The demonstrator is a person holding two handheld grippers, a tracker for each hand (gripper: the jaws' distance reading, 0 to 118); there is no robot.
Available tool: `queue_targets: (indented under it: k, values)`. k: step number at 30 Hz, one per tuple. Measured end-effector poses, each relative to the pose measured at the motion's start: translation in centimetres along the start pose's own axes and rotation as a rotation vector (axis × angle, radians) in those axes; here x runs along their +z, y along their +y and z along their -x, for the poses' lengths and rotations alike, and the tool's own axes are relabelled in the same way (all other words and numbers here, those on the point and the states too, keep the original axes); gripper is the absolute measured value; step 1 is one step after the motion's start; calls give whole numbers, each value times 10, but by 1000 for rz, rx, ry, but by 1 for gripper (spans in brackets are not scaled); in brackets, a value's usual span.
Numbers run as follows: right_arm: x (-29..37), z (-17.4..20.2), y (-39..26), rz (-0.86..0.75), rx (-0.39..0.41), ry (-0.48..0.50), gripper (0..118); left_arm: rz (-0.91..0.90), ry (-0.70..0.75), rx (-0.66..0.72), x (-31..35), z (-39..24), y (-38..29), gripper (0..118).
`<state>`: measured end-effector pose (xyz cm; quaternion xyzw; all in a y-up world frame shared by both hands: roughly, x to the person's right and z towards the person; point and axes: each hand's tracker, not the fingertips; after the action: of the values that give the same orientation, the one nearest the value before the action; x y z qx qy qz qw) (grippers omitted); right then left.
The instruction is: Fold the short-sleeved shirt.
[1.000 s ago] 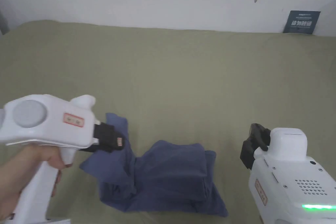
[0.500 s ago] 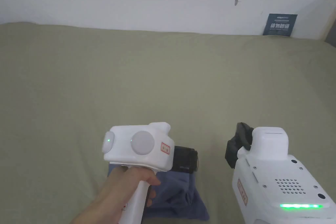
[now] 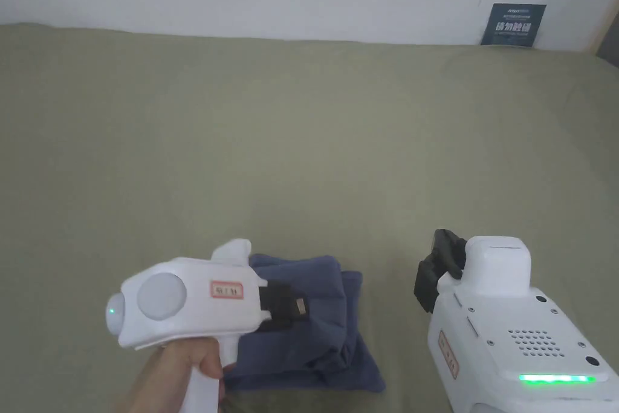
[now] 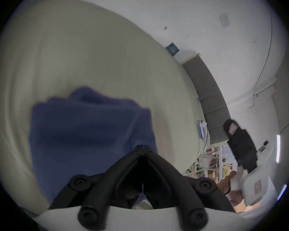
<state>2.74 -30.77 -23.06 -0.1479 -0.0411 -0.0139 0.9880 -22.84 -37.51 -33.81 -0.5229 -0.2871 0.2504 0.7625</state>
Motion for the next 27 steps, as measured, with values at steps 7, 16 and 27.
queue_targets:
  k: [7,16,27]
  values:
    - [-1,1,-4,22,21,5,8,61,-92,83,-58,27,-22,0]
    - [-2,8,-11,51,24,12,8,56,-96,51,-17,14,-7,0]
    - [-36,68,-38,288,45,249,8,-132,93,3,93,45,2,0]
